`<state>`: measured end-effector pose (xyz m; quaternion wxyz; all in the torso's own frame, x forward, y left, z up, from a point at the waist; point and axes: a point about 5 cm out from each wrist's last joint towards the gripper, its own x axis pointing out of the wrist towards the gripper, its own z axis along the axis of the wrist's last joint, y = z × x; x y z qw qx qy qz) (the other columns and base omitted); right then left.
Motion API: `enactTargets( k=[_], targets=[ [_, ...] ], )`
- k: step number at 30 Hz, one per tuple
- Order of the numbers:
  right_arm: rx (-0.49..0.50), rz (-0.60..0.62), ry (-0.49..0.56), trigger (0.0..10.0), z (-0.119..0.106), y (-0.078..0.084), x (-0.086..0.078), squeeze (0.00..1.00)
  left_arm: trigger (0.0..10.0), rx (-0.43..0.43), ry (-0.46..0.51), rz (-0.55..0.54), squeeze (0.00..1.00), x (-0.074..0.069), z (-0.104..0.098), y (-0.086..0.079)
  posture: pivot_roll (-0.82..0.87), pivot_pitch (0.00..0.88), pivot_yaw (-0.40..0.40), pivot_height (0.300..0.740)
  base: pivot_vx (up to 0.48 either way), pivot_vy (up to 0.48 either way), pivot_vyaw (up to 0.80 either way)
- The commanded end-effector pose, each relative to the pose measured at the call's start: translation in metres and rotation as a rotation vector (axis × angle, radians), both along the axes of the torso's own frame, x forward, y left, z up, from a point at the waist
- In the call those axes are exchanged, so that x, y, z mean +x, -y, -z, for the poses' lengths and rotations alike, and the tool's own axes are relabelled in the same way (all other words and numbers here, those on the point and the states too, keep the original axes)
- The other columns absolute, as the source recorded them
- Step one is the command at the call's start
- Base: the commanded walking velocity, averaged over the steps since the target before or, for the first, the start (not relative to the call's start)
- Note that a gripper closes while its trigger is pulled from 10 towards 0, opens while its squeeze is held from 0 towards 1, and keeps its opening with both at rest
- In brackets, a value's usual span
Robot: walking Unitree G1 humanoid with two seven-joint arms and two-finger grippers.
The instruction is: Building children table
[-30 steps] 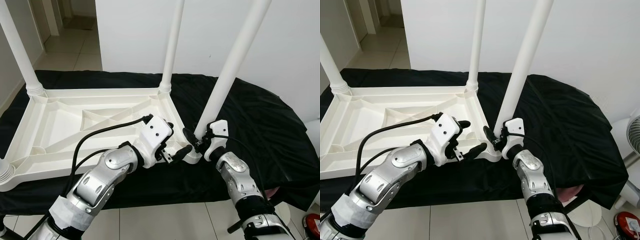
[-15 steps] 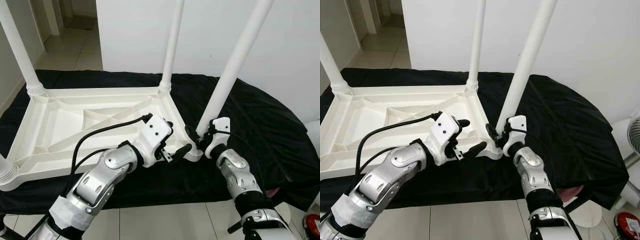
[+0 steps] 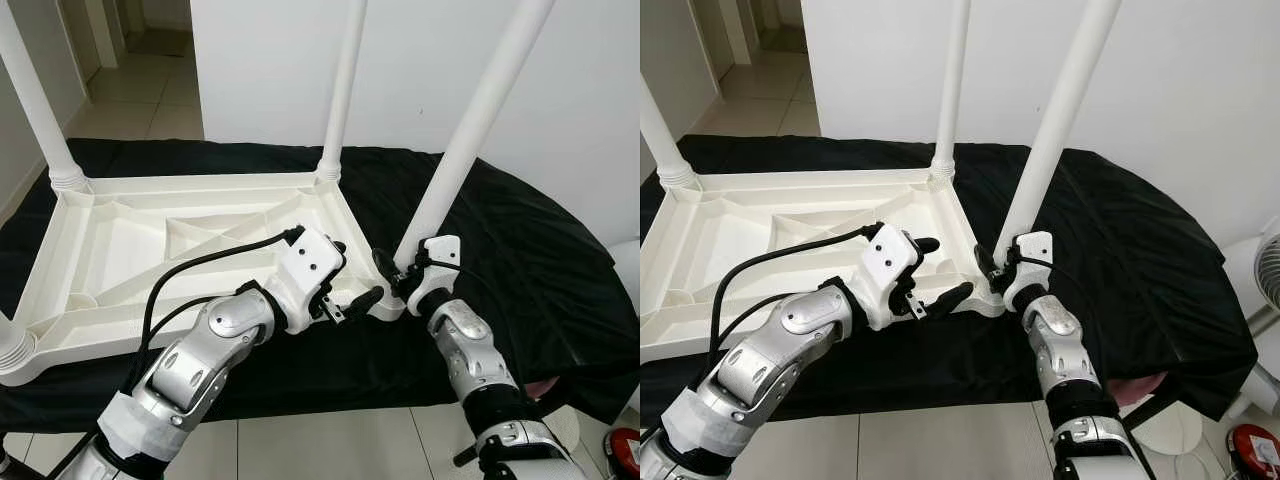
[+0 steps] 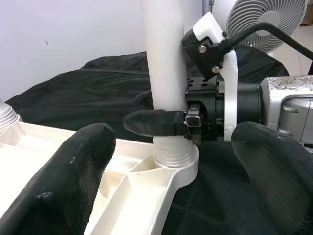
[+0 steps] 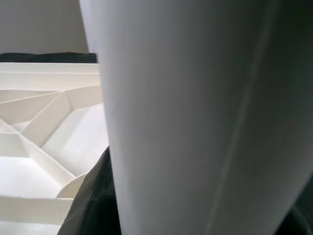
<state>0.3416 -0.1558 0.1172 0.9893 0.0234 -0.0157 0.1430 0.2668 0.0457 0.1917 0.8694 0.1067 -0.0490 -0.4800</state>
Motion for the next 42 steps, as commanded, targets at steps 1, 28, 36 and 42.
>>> enactTargets(
  k=[1, 28, 36, 42],
  targets=[
    [-0.006, 0.096, -0.156, 10.0, 0.032, 0.011, -0.009, 0.00, 10.0, 0.007, -0.007, 0.030, 0.00, -0.003, 0.001, 0.001, 0.02, 0.000, -0.076, 0.740, 0.000, 0.000, 0.00],
    [-0.003, 0.507, -0.153, 10.0, 0.021, -0.017, -0.009, 0.00, 10.0, 0.004, -0.007, 0.033, 0.00, -0.003, 0.000, 0.002, 0.02, 0.000, -0.076, 0.740, 0.000, 0.000, 0.00],
    [0.044, 0.661, -0.159, 10.0, 0.023, -0.010, -0.023, 0.00, 10.0, 0.004, -0.007, 0.034, 0.00, -0.003, 0.000, 0.001, 0.01, 0.000, -0.071, 0.740, 0.000, 0.000, 0.00],
    [0.061, 0.822, -0.139, 10.0, 0.020, 0.012, -0.032, 0.00, 10.0, 0.002, -0.008, 0.036, 0.00, -0.002, -0.001, 0.002, 0.01, 0.000, -0.067, 0.740, 0.000, 0.000, 0.00]
  ],
)
